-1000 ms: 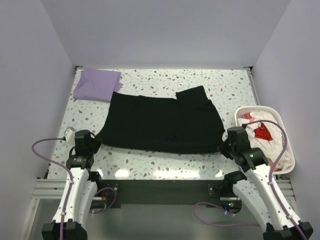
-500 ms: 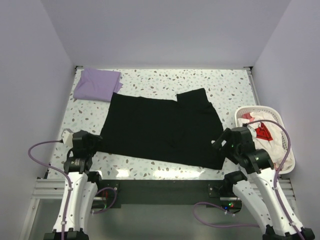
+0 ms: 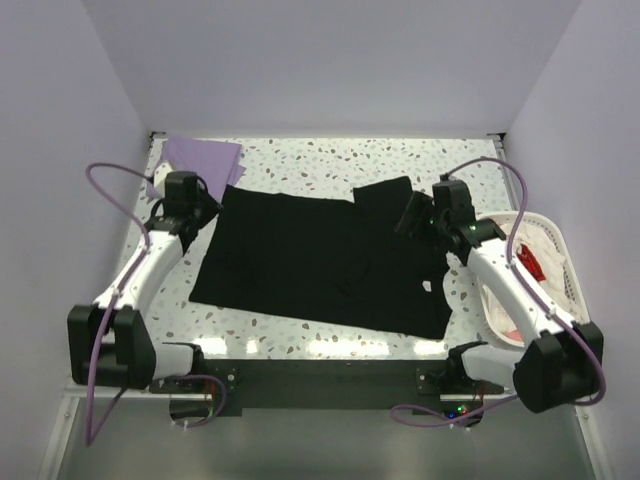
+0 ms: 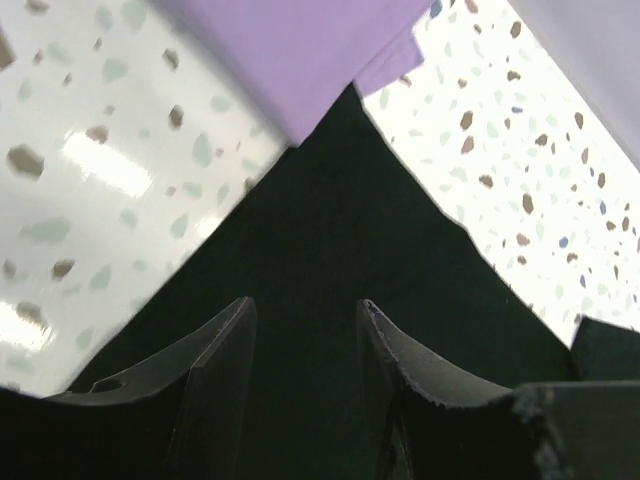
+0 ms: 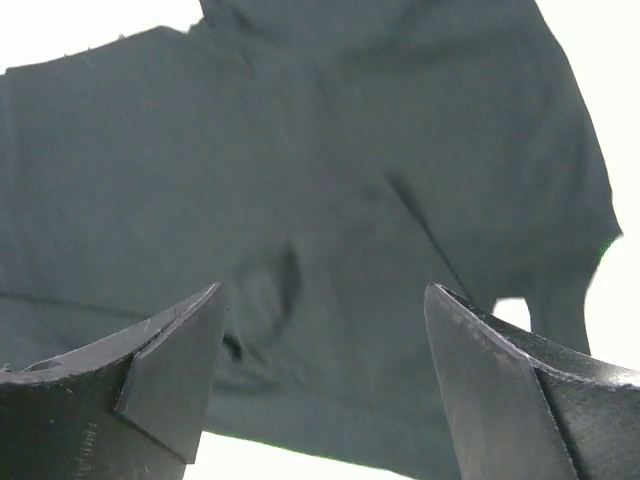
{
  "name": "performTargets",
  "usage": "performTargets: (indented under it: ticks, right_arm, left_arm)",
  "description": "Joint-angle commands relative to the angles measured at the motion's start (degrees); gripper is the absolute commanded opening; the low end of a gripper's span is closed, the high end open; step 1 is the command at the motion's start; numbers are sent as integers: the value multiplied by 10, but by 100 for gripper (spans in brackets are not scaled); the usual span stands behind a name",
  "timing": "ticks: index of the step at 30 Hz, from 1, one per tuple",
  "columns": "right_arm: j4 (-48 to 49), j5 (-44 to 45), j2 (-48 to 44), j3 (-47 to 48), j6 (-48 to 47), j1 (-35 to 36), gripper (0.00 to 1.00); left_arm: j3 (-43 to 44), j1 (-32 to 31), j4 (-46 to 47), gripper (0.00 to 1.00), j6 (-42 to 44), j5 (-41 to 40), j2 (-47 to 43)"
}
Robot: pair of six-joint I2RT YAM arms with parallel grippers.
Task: Fold and stack the t-shirts
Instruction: Fold the tshirt
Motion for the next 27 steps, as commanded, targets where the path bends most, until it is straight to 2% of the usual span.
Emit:
performTargets:
  ticks: [1,7,13,22,27]
  right_arm:
    - [102,-5,62,74,-43,-1,83]
    - [153,-16,194,158,-58,-1,82]
    - [160,-14,288,230,-78,-2,82]
    - [182,-16,333,261,-90,-1,82]
    - [193,-18,340,256,-92,-1,82]
  left_arm:
    - [103,-16,53,49,60,-47,103]
    - [259,-28,42,46,83,-63,291]
    - [383,-42,18,43,97,-77,429]
    - [516,-43,10,41,109,-58,563]
    - [557,-43,1,41,109,-52,605]
